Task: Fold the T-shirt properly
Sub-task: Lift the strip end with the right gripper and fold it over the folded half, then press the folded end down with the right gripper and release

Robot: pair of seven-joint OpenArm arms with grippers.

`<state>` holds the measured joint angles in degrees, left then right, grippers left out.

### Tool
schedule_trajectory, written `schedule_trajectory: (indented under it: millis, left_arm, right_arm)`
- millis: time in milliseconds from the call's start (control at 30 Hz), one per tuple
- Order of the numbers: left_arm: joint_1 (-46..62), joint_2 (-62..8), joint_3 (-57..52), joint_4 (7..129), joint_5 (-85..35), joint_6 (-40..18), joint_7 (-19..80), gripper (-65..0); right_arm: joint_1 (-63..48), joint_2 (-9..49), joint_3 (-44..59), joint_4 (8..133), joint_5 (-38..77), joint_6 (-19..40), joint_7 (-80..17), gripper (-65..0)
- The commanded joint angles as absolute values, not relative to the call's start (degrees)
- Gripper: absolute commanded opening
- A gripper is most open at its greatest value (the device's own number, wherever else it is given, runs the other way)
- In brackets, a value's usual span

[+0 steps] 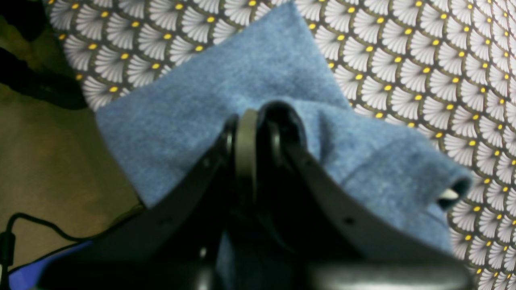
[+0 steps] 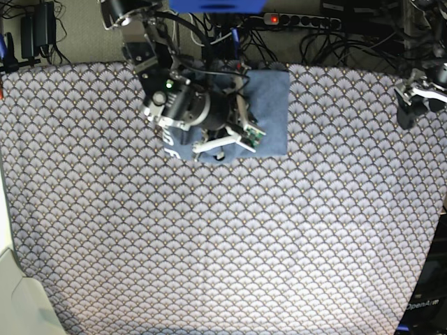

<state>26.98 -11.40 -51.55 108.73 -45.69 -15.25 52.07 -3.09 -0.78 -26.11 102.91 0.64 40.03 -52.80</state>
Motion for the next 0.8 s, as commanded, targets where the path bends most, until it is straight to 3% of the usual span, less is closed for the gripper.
schedule_trajectory:
  millis: [0, 400, 667, 767]
  left_arm:
    - [27.2, -12.1, -51.9, 109.8, -46.5, -15.5, 50.8, -2.6]
    - [27.2, -12.0, -51.7, 109.8, -46.5, -15.5, 50.8, -2.6]
    - [27.2, -12.0, -51.7, 109.8, -46.5, -15.6, 50.8, -2.6]
    - [27.2, -11.9, -51.9, 109.4, -46.5, -19.9, 50.8, -2.6]
  right_arm:
    - [-1.5, -1.3, -26.2, 103.9, 1.6, 40.0, -51.3, -65.0]
    - [-1.4, -2.4, -28.6, 103.7, 1.5, 40.0, -51.4, -64.2]
    - [-1.4, -3.1, -29.8, 103.3, 1.6, 40.0, -51.4, -43.5]
    - [-0.5, -4.0, -30.2, 102.2, 1.6, 40.0, -51.3, -39.1]
